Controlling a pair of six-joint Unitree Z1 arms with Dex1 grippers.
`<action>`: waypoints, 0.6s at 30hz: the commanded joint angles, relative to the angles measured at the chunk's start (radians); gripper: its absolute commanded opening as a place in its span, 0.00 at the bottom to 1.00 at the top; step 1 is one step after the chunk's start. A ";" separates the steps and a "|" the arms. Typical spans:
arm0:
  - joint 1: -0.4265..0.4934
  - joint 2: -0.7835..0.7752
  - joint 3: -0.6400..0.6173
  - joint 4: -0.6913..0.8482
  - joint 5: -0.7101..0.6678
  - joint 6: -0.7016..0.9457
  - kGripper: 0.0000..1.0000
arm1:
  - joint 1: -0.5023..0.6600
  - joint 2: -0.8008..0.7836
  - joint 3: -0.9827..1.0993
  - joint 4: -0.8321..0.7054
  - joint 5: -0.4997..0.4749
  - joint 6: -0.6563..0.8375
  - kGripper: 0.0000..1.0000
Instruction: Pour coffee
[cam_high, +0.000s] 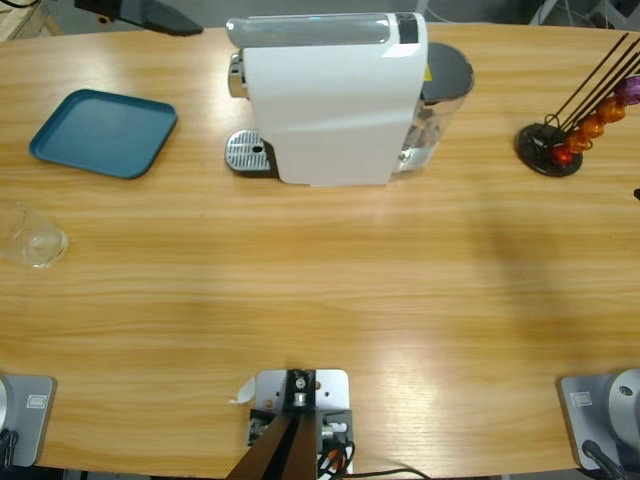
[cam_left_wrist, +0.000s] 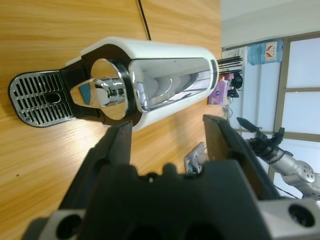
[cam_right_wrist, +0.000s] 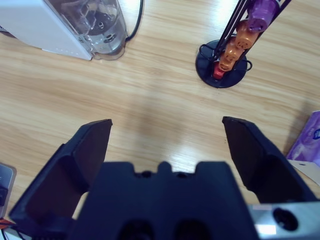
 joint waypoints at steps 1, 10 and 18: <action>0.004 0.109 0.028 -0.009 -0.037 -0.002 0.62 | 0.009 -0.002 0.033 -0.008 0.005 -0.002 1.00; 0.007 0.121 0.012 -0.008 -0.034 0.063 0.41 | 0.009 0.007 0.031 -0.008 0.005 -0.002 1.00; 0.007 0.125 -0.004 -0.009 -0.020 0.093 0.18 | 0.009 -0.005 0.033 -0.016 0.001 -0.003 1.00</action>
